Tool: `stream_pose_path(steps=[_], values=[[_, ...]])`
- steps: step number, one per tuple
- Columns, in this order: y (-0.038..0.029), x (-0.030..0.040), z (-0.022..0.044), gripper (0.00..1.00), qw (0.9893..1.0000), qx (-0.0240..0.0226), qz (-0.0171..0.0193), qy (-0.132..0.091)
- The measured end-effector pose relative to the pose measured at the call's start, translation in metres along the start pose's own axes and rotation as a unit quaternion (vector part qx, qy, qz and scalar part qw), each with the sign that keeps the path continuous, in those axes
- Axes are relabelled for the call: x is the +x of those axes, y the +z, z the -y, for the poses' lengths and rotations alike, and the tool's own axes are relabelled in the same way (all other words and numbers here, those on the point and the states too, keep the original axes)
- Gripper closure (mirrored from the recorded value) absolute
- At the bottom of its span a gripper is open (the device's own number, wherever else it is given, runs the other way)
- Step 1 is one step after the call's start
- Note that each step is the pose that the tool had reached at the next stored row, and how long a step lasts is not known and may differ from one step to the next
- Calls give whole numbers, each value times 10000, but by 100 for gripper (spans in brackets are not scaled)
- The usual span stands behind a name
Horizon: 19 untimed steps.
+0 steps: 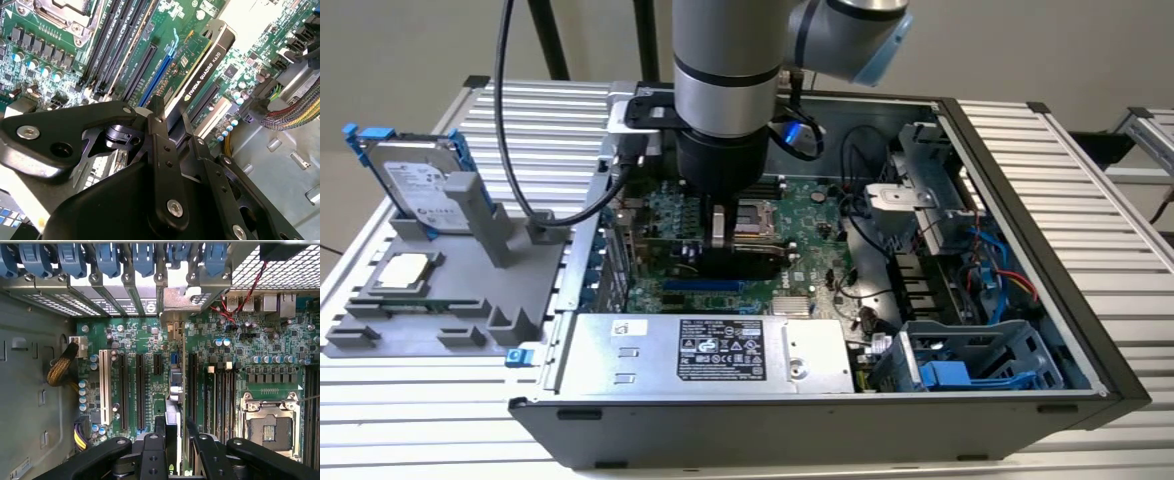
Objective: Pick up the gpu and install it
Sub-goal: 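Insert the gpu into the slot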
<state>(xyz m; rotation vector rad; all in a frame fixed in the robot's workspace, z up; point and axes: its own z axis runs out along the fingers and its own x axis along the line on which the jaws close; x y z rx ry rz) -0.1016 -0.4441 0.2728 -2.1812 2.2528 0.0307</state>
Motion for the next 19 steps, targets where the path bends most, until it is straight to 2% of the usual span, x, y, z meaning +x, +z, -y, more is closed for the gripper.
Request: stream_pose_path(steps=[19], values=[[1,1,-44,100,10000,0,0,0]])
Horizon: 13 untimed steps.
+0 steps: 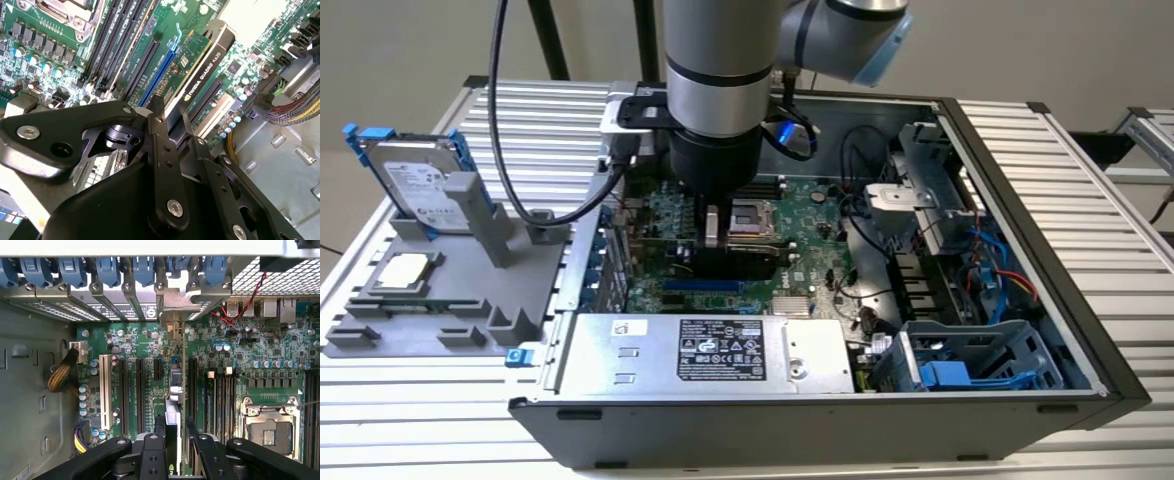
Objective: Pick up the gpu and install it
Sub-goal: 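Insert the gpu into the slot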
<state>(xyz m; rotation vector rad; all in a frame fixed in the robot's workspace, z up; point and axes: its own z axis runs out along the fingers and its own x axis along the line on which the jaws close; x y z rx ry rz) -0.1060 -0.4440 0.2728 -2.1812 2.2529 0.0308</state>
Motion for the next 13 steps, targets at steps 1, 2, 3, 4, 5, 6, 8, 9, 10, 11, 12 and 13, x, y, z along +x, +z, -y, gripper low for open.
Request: stream_pose_path(steps=[1,2,3,4,5,6,8,9,10,11,12,13], values=[[0,0,-1,100,10000,0,0,0],[0,0,-2,100,10000,0,0,0],[0,0,-2,100,10000,0,0,0],[0,0,-2,100,10000,0,0,2],[1,0,-3,100,10000,0,0,5],[1,0,-3,100,10000,0,0,9],[2,0,-8,100,10000,0,0,22],[4,1,-13,100,10000,1,1,32],[5,1,-18,100,10000,1,1,42],[6,1,-22,100,10000,1,1,51],[7,1,-27,100,10000,1,1,59],[8,1,-33,100,10000,1,1,65]])
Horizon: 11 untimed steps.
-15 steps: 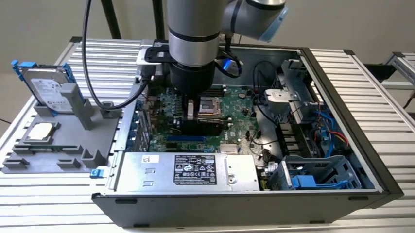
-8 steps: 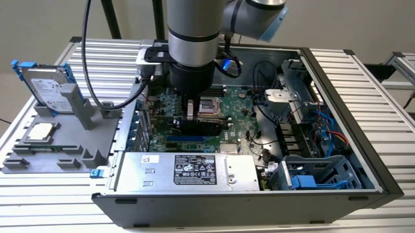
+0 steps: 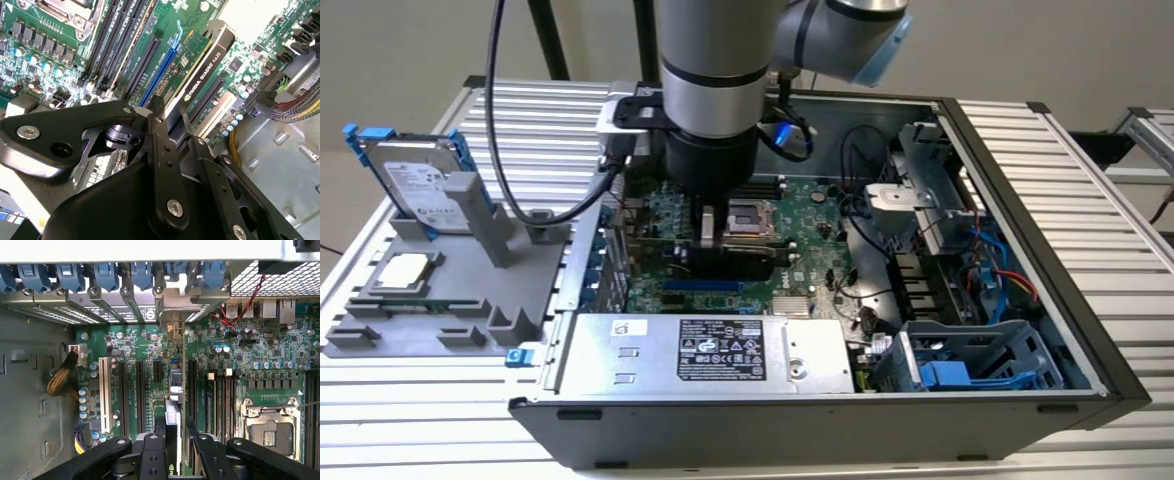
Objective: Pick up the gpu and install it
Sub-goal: 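Insert the gpu into the slot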
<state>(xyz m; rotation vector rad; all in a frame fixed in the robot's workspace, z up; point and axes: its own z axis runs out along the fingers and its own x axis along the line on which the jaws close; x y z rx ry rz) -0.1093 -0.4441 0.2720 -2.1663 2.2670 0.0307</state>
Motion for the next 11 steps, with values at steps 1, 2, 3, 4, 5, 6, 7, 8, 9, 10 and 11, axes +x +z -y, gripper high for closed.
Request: stream_pose_path(steps=[1,2,3,4,5,6,7,8,9,10,11], values=[[1,0,-6,100,10000,0,0,7],[3,1,-11,100,10000,0,0,13],[6,1,-16,100,10000,1,1,19],[8,1,-22,100,10000,1,1,26],[11,2,-29,100,10000,1,1,34],[14,2,-35,100,10000,1,0,42],[16,3,-38,100,10000,1,0,48],[20,5,-39,100,10000,1,1,53],[22,7,-40,100,10000,1,1,58],[24,10,-42,100,10000,1,1,64],[26,13,-43,100,10000,2,1,70]])
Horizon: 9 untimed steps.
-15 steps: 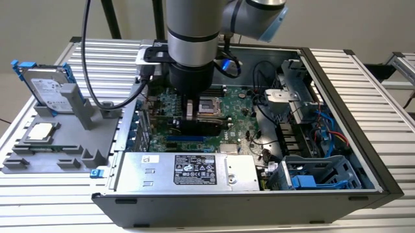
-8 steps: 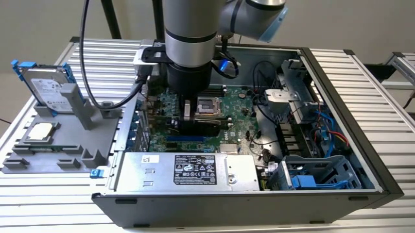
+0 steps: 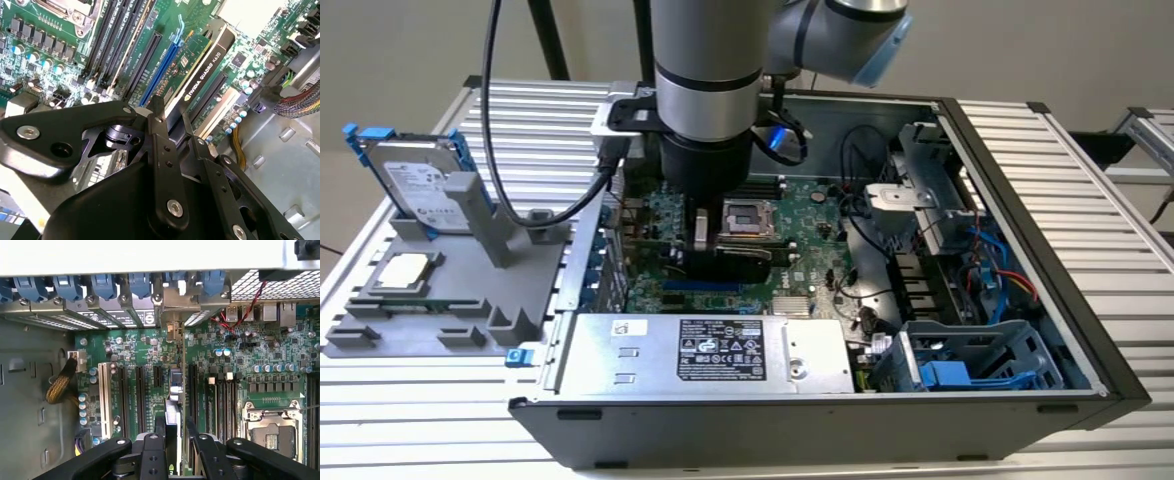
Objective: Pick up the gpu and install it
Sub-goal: 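Insert the gpu into the slot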
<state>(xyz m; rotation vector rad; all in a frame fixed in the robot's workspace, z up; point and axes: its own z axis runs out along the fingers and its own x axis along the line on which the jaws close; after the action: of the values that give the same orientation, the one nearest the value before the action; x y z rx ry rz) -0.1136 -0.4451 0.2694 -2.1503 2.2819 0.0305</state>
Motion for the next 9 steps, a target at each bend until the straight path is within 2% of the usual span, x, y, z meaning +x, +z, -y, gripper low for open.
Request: stream_pose_path(steps=[9], values=[[27,17,-20,100,10000,1,0,72]])
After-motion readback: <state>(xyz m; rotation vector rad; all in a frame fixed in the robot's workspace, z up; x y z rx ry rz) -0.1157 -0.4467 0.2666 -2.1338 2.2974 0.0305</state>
